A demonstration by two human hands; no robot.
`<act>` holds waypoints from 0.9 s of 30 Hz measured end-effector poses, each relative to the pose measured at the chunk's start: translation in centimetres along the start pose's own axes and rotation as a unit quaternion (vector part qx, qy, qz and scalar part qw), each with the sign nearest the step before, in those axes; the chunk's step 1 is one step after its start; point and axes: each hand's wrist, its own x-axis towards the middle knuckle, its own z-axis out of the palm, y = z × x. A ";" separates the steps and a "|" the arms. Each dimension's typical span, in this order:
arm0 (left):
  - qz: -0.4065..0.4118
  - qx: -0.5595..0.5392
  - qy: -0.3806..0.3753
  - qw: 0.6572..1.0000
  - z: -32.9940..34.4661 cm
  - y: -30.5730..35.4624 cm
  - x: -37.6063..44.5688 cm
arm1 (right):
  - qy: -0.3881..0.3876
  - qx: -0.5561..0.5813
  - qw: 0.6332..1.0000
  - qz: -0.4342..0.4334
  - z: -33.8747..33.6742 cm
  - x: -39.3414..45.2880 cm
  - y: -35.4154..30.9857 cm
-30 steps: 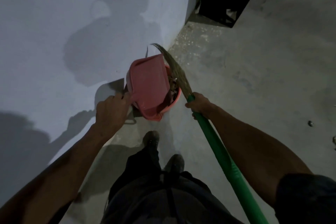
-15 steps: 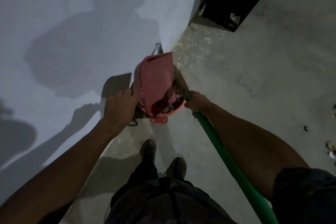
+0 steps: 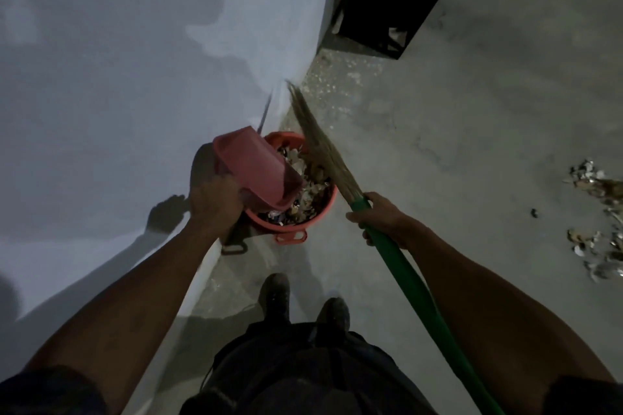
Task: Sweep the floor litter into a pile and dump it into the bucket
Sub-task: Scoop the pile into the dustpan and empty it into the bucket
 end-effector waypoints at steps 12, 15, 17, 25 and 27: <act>-0.050 -0.236 -0.013 0.970 2.6 2.9 2.6 | 0.081 0.044 0.996 0.004 -4.3 -0.4 3.4; -0.049 -0.247 -0.023 0.968 4.0 4.4 4.9 | 0.094 0.049 0.994 -0.003 -6.1 0.8 3.4; -0.055 -0.233 -0.030 0.970 5.1 5.5 6.9 | 0.093 0.044 0.995 -0.006 -7.3 2.1 3.1; -0.095 -0.169 -0.049 0.980 4.8 13.1 14.5 | 0.081 0.015 0.996 0.019 -14.7 11.4 2.7; -0.122 -0.200 -0.053 0.971 6.2 14.6 17.8 | 0.065 -0.002 0.997 0.038 -16.7 14.5 2.9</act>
